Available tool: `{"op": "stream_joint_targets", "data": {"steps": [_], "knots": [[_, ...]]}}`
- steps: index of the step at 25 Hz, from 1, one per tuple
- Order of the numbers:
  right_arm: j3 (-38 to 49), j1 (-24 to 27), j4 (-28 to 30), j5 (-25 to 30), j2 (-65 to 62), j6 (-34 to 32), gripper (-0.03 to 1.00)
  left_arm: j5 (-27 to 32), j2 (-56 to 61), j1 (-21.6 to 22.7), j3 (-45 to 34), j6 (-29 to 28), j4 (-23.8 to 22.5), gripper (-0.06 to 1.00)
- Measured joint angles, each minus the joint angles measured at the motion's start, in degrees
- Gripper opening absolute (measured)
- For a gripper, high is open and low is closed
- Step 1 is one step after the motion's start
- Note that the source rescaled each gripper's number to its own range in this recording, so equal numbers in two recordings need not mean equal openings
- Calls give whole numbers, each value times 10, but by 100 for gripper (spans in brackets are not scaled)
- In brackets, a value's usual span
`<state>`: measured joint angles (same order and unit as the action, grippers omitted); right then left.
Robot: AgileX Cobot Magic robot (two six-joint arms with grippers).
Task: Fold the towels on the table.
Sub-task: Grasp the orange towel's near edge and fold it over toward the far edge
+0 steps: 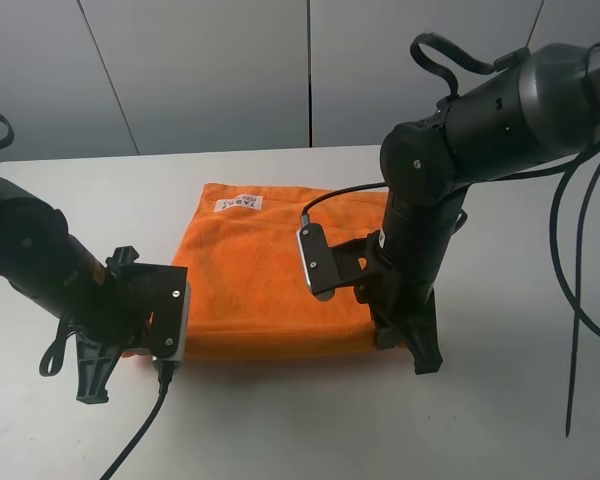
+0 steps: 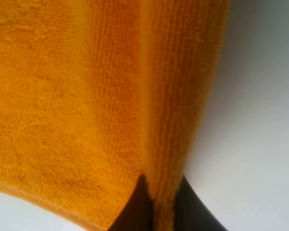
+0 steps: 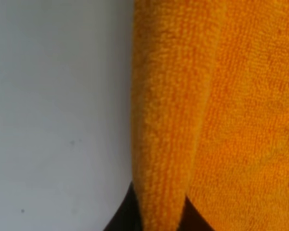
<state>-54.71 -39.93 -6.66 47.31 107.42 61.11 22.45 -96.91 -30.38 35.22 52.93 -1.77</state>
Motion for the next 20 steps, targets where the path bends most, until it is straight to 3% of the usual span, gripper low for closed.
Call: {"op": "stream_joint_targets", "data": {"steps": [9,15,20], "knots": [[-40,0,-49,119,-9,-3,0,117,71,0,0,-1,43,0],[-44,0,-41,127,-60,-3,0,166,130,0,-1,-10,52,0],[-44,0,-15,126,-94,-18,0,169,182,0,-1,-54,28,0]]}}
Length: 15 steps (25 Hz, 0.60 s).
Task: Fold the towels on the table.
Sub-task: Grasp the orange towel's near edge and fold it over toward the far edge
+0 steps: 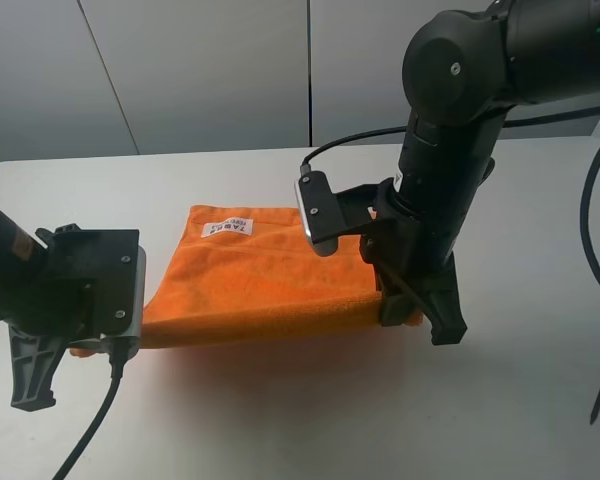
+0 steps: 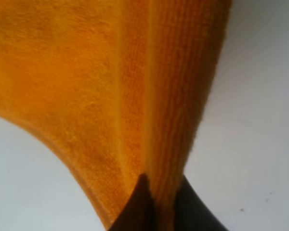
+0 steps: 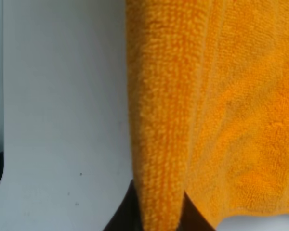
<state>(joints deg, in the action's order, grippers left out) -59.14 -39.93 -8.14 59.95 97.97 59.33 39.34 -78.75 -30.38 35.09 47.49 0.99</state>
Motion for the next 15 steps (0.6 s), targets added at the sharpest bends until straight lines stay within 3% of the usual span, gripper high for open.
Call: {"op": "stream_joint_targets", "data": {"steps": [7,15], "knots": [[0,-2,19,-15,-8,-4,0,41,20,0,41,-35,-48,0],[-1,-2,96,-82,-8,-17,0,26,-2,-1,91,-64,-117,0]]}}
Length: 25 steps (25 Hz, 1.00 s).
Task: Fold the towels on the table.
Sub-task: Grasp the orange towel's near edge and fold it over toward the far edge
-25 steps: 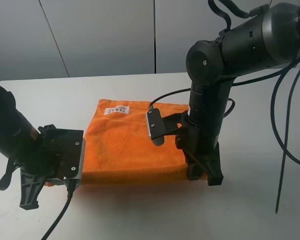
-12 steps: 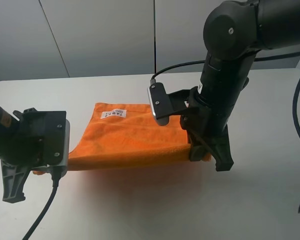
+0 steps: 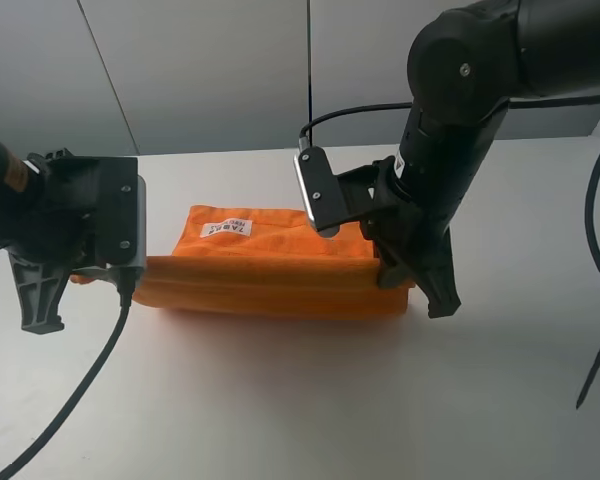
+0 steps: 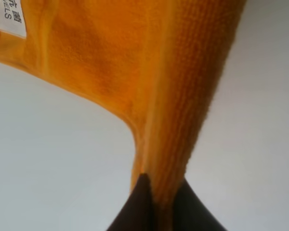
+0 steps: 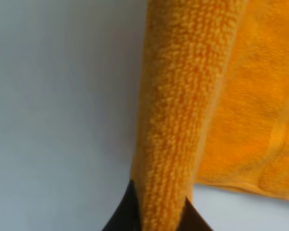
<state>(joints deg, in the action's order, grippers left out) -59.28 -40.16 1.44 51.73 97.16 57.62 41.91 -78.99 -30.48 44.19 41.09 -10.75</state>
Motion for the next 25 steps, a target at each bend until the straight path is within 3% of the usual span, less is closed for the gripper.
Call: {"op": "stream_joint_targets", "data": {"steps": [8,17,25], "knots": [[0,-2,75,-60,0,-23,0,-67,-34,0,0,-56,-84,0],[0,0,130,-129,5,-56,0,-146,-55,52,5,-61,-106,0],[0,3,195,-159,40,-98,0,-173,-109,58,44,-69,-136,0]]}}
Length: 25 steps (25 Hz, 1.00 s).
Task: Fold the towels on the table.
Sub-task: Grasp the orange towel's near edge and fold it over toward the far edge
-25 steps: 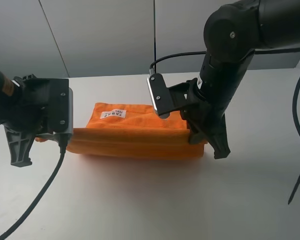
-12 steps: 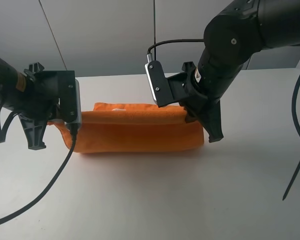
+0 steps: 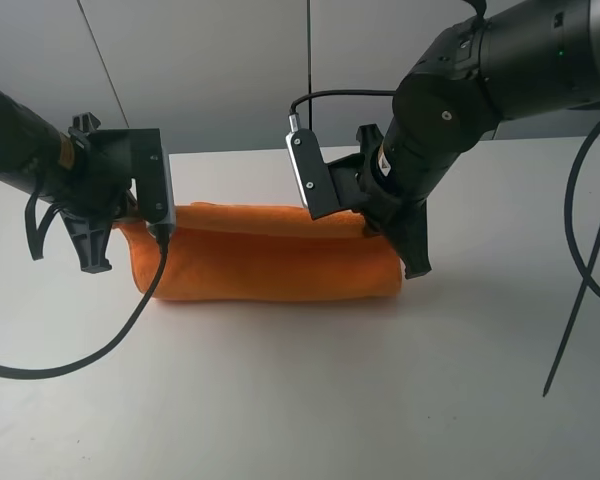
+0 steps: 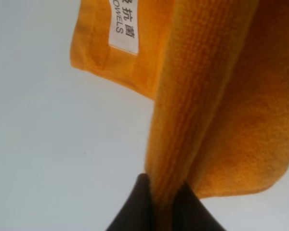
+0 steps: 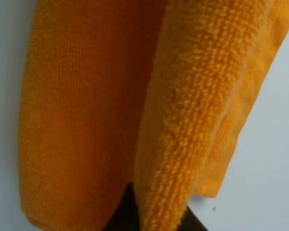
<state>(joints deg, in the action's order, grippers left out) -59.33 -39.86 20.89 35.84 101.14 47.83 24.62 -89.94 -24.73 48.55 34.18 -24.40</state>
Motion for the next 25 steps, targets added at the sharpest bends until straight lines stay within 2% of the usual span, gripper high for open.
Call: {"op": "stream_joint_targets", "data": {"steps": [8,15,20,25], "knots": [[0,5,83,-26,13,-59,0,-10,-66,1,50,-7,-32,0],[0,7,184,-45,43,-154,0,-28,-109,1,83,-8,-47,0],[0,41,190,-74,53,-181,0,-43,-141,1,104,-25,-63,0],[0,68,190,-117,54,-186,0,-61,-173,1,124,-83,-116,0]]}}
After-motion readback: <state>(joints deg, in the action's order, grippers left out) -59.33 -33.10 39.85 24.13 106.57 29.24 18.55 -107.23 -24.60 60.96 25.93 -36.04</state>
